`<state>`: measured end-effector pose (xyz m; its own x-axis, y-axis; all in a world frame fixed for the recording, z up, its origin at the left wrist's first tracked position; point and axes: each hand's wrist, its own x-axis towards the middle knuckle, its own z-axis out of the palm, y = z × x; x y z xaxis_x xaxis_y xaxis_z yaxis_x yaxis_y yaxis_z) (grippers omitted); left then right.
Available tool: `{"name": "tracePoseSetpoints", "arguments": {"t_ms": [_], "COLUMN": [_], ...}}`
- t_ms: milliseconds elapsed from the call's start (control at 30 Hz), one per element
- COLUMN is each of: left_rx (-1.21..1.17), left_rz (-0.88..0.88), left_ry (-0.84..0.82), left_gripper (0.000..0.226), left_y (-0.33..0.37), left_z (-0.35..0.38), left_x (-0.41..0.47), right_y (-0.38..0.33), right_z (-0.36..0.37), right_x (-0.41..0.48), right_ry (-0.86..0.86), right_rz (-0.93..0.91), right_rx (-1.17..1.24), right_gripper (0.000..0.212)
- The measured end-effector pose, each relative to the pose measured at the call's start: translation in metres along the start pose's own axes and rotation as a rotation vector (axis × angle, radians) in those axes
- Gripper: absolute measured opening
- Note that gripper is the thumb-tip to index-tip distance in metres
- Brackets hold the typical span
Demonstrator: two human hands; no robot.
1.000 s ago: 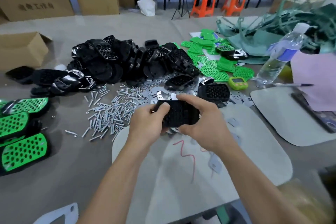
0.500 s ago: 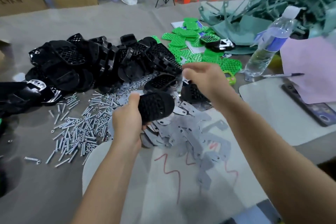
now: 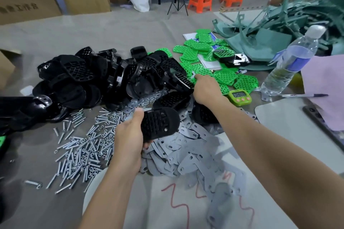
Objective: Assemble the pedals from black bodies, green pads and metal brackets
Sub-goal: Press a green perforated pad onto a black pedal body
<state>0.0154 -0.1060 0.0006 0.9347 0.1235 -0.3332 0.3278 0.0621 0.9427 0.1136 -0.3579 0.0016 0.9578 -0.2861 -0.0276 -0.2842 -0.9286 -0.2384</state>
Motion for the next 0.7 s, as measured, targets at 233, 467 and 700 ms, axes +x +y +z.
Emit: {"name": "tracePoseSetpoints", "arguments": {"t_ms": [233,467,700], "left_rx": [0.043,0.009,0.075], "left_rz": [0.000,0.018,0.114], "left_ry": [-0.053,-0.081,0.080], "left_gripper": [0.046,0.043,0.042], "left_y": [0.001,-0.001,-0.004], "left_z": [0.001,0.000,-0.009], "left_x": [0.000,-0.006,-0.004], "right_y": [0.000,-0.006,-0.039], "right_z": [-0.002,-0.027,-0.030], "right_x": [-0.020,-0.047,-0.109], "right_ry": [0.017,0.256,0.437], "right_rz": [-0.056,0.097,-0.020], "right_rx": [0.033,0.506,0.751], "right_gripper": [0.077,0.071,0.027]}}
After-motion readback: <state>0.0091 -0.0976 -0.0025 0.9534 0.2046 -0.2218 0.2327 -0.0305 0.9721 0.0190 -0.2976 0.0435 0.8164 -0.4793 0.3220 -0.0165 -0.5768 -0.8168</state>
